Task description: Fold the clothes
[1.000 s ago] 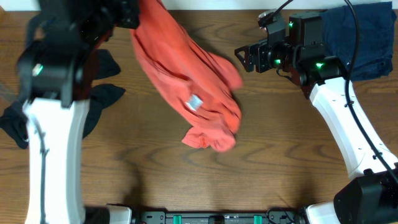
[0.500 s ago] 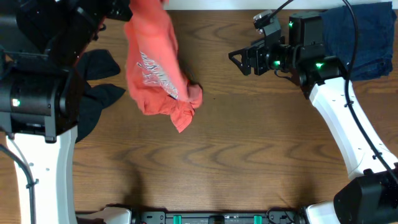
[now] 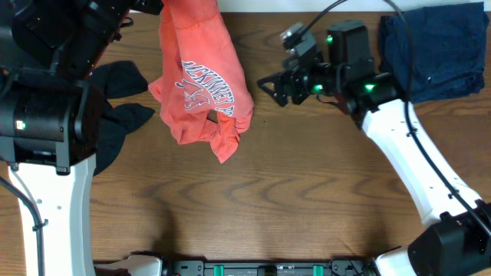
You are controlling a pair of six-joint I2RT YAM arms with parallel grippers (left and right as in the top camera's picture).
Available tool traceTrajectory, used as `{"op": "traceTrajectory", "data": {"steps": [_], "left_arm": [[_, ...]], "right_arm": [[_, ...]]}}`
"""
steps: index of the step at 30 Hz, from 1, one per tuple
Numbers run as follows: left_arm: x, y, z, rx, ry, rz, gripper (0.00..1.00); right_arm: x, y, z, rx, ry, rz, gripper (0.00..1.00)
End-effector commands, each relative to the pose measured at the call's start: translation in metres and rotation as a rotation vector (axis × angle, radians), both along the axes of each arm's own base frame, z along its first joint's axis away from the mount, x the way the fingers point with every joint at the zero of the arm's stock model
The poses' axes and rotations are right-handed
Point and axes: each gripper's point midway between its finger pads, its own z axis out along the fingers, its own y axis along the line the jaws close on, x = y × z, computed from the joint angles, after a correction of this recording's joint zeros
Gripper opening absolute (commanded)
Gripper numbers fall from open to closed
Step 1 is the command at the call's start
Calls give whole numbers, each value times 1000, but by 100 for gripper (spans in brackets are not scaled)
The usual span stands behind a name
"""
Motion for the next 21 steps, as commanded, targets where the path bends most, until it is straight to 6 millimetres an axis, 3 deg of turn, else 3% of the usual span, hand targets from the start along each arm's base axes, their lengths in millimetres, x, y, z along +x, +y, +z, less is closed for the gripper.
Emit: {"op": "traceTrajectory", "data": {"steps": [1,8,9,10,12,13,14,16,19,21], "left_arm": [[-12,0,16,-28,-41,-20,6],[-18,1,20,-29,-51,-19,6],[-18,1,20,-29,-50,-19,6],[-19,1,20,-28,-48,-19,6],[-18,1,18,-27,-39,-18,6],[-18,1,16,-26,-34,-17,6],[-18,1,14,-18,-27,-15,6],[-16,3,8,-13,-2,-9,6],[-14,7,0,-9,31,4,6],[-12,13,-2,-8,42,21,6]], "right_arm": [[-4,22,-26,-43,-3,91,88],[-15,63,-69,-44,42,225,91],[-15,67,-75,-47,48,231,86],[-16,69,-80,-50,55,236,75],[-14,71,-85,-53,58,236,24],[-13,69,-85,-52,58,229,8],[-10,67,-84,-48,59,219,1],[-3,59,-77,-44,43,192,1],[11,36,-58,-56,3,111,1],[20,11,-34,-53,-40,46,1]]}}
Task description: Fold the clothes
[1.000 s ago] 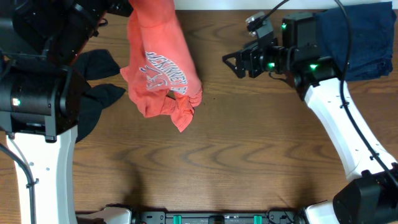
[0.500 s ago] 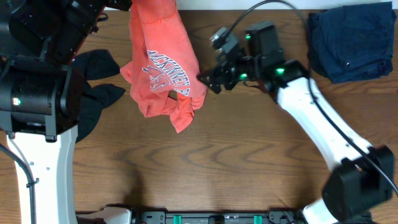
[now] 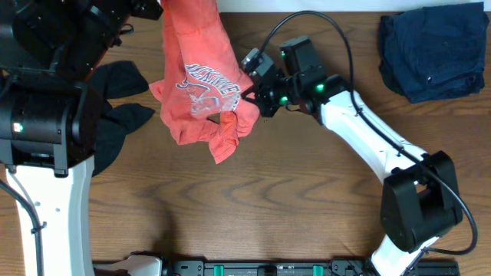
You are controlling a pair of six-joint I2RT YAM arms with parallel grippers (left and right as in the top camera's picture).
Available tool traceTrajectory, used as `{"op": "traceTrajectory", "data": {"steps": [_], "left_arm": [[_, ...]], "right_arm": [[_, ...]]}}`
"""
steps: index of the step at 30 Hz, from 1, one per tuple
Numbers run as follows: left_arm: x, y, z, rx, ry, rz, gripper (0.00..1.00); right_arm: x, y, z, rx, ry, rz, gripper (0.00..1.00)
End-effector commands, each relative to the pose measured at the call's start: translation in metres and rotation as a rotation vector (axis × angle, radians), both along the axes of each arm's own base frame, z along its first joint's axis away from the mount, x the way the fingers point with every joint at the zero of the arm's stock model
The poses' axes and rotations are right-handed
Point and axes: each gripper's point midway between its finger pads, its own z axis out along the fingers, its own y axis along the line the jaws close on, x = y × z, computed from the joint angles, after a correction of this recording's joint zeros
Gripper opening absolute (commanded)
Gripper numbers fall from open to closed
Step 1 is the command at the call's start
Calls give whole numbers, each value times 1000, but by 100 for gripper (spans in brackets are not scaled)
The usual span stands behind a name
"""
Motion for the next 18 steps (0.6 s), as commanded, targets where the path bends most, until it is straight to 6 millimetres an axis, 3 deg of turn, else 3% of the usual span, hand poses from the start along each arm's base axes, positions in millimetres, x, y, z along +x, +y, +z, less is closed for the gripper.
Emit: {"op": "traceTrajectory", "data": {"steps": [1,3,6,11,14,18], "left_arm": [[-12,11,13,3,-37,18,6],[-10,16,13,3,-36,32,6],[-9,24,12,3,-31,54,6],[-5,27,4,-2,3,61,6],[3,23,2,-38,18,47,6],[14,2,5,-82,3,-41,6]], "right_arm": [[17,-44,59,26,-123,-114,1],[20,-67,83,38,-164,-166,1],[20,-119,125,52,-233,-275,1],[3,-208,183,57,-341,-472,1],[-16,-238,208,78,-388,-527,1],[-39,-257,234,98,-447,-561,1]]}}
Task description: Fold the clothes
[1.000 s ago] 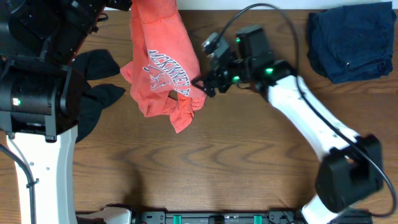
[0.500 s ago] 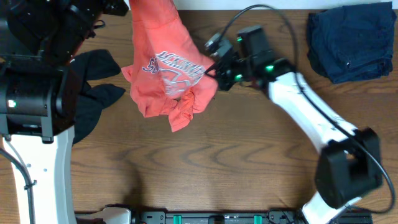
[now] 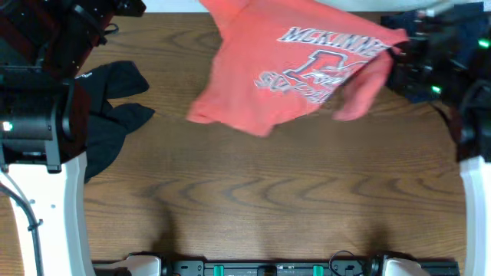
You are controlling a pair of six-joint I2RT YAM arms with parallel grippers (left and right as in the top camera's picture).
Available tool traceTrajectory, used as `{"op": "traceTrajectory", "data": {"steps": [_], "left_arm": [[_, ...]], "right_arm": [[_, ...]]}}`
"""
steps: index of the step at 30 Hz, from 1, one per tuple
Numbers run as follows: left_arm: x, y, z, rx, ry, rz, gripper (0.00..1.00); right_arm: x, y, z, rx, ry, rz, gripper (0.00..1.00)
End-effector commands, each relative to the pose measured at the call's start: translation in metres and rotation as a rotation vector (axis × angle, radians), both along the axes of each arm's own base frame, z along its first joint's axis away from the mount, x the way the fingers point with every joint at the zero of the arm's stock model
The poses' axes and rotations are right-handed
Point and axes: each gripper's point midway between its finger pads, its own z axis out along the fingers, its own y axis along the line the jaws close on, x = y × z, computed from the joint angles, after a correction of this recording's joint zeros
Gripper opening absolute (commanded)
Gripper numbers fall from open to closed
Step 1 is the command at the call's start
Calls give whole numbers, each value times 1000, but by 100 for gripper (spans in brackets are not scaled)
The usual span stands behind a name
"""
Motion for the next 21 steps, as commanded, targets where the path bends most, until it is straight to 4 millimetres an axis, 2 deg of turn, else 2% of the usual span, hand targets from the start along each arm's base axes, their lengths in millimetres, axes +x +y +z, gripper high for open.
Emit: {"op": "traceTrajectory", "data": {"steps": [1,6,9,12,15,17,21], "left_arm": [[10,-21,5,-64,-7,-98,6],[29,-60,8,-156,-28,-234,6],[37,-73,1,-166,-12,-263,6],[40,-78,-14,-147,34,-287,6],[44,-73,-32,-100,90,-273,6],[46,-66,-48,-65,140,-251,6],[51,-45,-77,-6,234,-198,6]], "right_arm": [[-20,-5,24,13,-62,12,1],[-47,2,51,0,-144,22,1],[-64,5,62,-14,-177,20,1],[-75,7,64,-19,-182,22,1],[-80,15,55,4,-136,60,1],[-79,25,42,30,-75,109,1],[-72,61,5,69,79,240,1]]}}
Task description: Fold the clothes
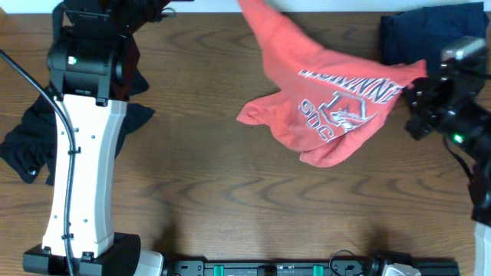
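The orange-red printed shirt (330, 107) is stretched from the top edge down to the right, and its lower part sags onto the table (230, 199). One corner runs up out of the overhead view at the top centre. My left arm's dark wrist (149, 8) reaches that way, and its fingertips are cut off by the frame's edge. At the right, my right gripper (420, 83) is shut on the shirt's other corner.
A dark blue garment (410, 31) lies bunched at the back right, just behind the right gripper. A black garment (31, 146) sprawls at the left, partly under the left arm's white link (80, 169).
The shirt was spread high and wide between both arms; now it sits lower and further right, sagging onto the table. The right gripper is lower. The left arm's links have shifted right.
The shirt first hung bunched from my left gripper at the back left, with the right gripper apart from it. Then the right gripper was at its lower edge. Then the shirt was stretched out between both arms, and now it droops onto the table's right half.
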You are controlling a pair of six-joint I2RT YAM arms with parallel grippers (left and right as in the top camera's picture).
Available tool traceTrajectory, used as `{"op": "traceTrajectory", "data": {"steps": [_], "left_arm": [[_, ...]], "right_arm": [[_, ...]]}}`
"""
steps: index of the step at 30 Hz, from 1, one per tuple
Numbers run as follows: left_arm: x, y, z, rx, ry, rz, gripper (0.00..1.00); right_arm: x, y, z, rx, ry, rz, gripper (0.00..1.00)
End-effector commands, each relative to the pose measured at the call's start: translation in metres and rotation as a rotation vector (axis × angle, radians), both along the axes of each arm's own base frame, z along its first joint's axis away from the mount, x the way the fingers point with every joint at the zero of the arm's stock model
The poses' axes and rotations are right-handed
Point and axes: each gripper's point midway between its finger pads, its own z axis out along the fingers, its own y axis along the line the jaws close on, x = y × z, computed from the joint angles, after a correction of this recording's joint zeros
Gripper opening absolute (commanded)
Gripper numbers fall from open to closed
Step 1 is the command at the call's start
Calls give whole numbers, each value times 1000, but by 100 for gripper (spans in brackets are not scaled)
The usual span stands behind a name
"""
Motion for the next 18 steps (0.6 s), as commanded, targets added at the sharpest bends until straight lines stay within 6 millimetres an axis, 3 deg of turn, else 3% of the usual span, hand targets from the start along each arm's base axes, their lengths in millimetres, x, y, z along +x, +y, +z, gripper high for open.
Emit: {"op": "traceTrajectory", "data": {"steps": [1,7,12,18], "left_arm": [[-4,21,-1,72,-24,25,6],[2,62,-21,114,47,105,6],[3,90,-33,153,83,157,6],[4,114,-39,177,100,202,6]], "right_arm": [[7,39,-27,23,101,156,1],[10,129,-86,-29,253,412,1],[-8,213,-142,-87,379,616,1],[-34,272,-193,-142,475,741,1]]}}
